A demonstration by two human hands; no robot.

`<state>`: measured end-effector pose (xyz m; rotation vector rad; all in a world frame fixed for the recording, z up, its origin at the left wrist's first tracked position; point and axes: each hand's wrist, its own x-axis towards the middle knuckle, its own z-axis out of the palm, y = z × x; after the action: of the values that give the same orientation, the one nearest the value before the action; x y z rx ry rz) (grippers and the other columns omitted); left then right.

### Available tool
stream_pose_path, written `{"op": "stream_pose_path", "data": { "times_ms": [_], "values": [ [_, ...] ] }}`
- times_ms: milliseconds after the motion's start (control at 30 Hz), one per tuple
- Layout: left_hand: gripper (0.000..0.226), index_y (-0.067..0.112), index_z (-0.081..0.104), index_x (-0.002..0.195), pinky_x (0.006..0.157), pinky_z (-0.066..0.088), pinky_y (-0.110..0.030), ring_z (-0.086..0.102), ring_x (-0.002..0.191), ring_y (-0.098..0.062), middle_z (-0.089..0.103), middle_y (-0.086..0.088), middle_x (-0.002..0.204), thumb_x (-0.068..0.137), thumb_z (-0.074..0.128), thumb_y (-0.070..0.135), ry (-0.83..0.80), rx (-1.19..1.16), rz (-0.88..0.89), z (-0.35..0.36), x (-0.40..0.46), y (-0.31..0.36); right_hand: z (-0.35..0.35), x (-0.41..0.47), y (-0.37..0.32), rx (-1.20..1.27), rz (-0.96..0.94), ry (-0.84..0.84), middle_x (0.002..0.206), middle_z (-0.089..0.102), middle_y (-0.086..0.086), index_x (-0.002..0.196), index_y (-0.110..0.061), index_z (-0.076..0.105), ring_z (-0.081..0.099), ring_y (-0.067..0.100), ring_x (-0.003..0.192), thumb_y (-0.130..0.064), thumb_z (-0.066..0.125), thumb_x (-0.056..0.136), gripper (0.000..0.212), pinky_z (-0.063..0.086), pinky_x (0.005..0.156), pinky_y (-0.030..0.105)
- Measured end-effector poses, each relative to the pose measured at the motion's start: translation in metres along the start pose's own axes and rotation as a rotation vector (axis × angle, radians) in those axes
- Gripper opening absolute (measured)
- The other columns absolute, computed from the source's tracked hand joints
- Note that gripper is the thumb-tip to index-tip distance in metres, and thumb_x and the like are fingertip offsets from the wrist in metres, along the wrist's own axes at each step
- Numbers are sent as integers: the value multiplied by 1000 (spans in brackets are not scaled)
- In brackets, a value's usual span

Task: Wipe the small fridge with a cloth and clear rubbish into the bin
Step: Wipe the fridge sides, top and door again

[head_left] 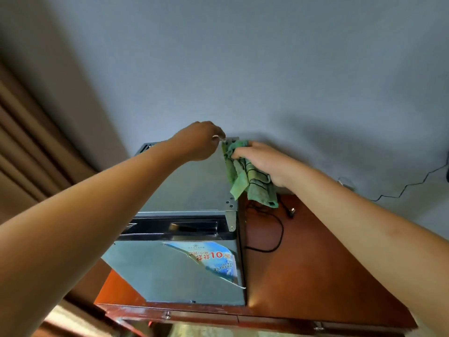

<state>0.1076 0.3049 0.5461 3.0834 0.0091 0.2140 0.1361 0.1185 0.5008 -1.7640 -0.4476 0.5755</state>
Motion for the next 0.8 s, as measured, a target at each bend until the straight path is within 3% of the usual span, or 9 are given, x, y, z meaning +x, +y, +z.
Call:
{"op": "stream_pose_path", "data": {
  "times_ms": [100,200,300,367,433,500,600,800],
  "values": [
    [37,29,62,135,105,42,-35,53,129,-23,55,2,144,106,41,24,-12,-33,-39,-10,-20,-2,2,-3,-9,-222,-79,3,100,75,0,112,-29,68,73,20,90,-30,69,85,27,60,86,41],
    [36,28,61,136,104,41,-34,55,128,-21,60,3,141,104,45,28,-37,-62,-59,-13,-37,-1,7,-7,-13,-649,-225,-35,113,67,-8,130,-32,61,64,10,92,-32,67,89,42,53,75,26],
    [36,25,62,136,106,46,-39,60,122,-19,66,3,134,105,46,35,-115,-94,-35,-1,-56,11,16,-1,-3,-1015,-335,-111,122,61,-6,139,-34,54,59,16,99,-37,64,89,52,47,76,29],
    [37,21,64,129,94,51,-39,65,111,-22,70,-2,124,107,39,38,-171,-79,-38,16,-65,21,21,6,9,-1166,-399,-149,124,56,-6,132,-36,59,58,22,102,-38,61,87,45,50,84,36],
    [35,15,63,123,79,50,-36,65,100,-25,70,-6,114,107,37,32,-186,-72,-78,37,-70,26,25,12,21,-1250,-462,-198,127,53,-8,121,-36,64,55,26,104,-40,58,84,37,50,87,41],
    [29,13,61,119,74,48,-36,64,96,-27,69,-9,112,104,40,24,-171,-105,-134,59,-73,25,26,19,30,-1290,-512,-230,123,49,-12,116,-36,62,48,24,102,-39,56,84,33,47,72,36],
    [24,12,58,119,71,45,-34,62,91,-26,67,-9,110,102,43,18,-130,-176,-219,83,-74,21,25,36,38,-1365,-558,-238,126,44,-16,120,-32,58,42,18,102,-33,57,85,35,27,52,27],
    [24,9,55,122,69,43,-35,64,97,-30,66,-12,111,105,43,20,-47,-194,-321,99,-45,4,22,80,28,-1360,-563,-316,125,46,-15,124,-27,55,40,19,100,-18,55,82,43,38,64,33]
  ]
}}
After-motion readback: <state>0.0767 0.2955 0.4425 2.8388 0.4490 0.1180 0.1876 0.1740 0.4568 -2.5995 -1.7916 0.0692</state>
